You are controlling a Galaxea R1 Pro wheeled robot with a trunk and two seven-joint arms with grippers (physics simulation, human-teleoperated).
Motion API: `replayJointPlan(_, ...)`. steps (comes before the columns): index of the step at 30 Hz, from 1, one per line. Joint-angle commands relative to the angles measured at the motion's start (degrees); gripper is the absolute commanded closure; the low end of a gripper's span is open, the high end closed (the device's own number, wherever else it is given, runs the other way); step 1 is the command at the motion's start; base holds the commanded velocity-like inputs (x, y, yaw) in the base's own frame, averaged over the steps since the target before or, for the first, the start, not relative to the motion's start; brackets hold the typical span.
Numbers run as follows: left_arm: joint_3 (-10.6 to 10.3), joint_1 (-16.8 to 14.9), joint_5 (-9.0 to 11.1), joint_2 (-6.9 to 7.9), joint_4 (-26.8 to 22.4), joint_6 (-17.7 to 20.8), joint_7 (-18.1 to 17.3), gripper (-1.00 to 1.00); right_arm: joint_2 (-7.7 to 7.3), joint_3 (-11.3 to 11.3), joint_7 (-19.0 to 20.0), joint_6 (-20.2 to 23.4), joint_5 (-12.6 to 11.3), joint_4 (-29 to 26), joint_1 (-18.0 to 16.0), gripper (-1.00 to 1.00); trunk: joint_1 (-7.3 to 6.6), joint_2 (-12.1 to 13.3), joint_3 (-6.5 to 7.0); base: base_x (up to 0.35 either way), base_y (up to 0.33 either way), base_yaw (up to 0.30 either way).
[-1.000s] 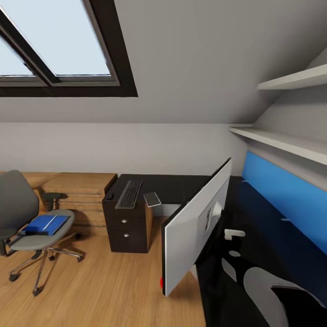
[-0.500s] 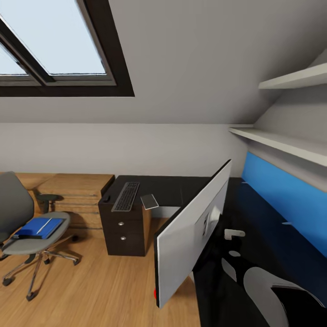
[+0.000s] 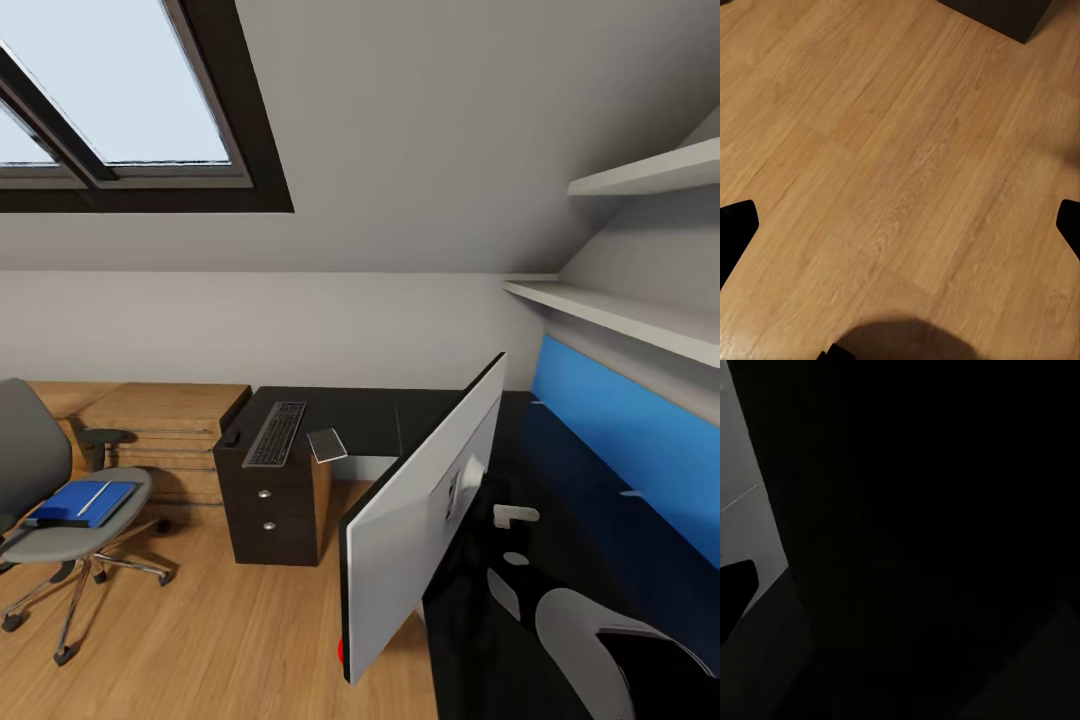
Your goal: In the bedroom, organize the workspace by keeping the computer under the desk, ensuring the monitor is on the desk, placing the keyboard on the desk next to the monitor, placing the mouse on the desk next to the keyboard, moving the folder from the swivel chair onto the desk next to the mouse, stacking the notebook on top of the folder with the pen on top of the notebook, and positioning the swivel chair next to the desk.
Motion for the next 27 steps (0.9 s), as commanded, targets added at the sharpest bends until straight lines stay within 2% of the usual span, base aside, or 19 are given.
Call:
replayJointPlan(1,-0.43,-0.03,0.6,0.1,-0.1,-0.34,0.41,-1.0,0.08,-0.36,-0.06,-0.21,0.26,0.07,-0.07,-1.0,0.02,-0.07,-0.08,0.0,0.0,0.0)
replayJointPlan(2,-0.42,-0.03,0.6,0.1,-0.1,-0.34,0.41,-1.0,0.12,-0.36,-0.06,-0.2,0.26,0.07,-0.07,-1.0,0.02,-0.07,-0.08,0.0,0.0,0.0)
replayJointPlan(3,-0.42,-0.03,0.6,0.1,-0.1,-0.34,0.41,-1.0,0.18,-0.36,-0.06,-0.18,0.26,0.07,-0.06,1.0,0.02,-0.07,-0.08,0.0,0.0,0.0)
replayJointPlan(27,-0.45,-0.03,0.6,0.1,-0.1,-0.37,0.41,-1.0,0.19,-0.31,-0.06,-0.18,0.26,0.05,-0.09,1.0,0.02,-0.07,-0.08,0.0,0.0,0.0)
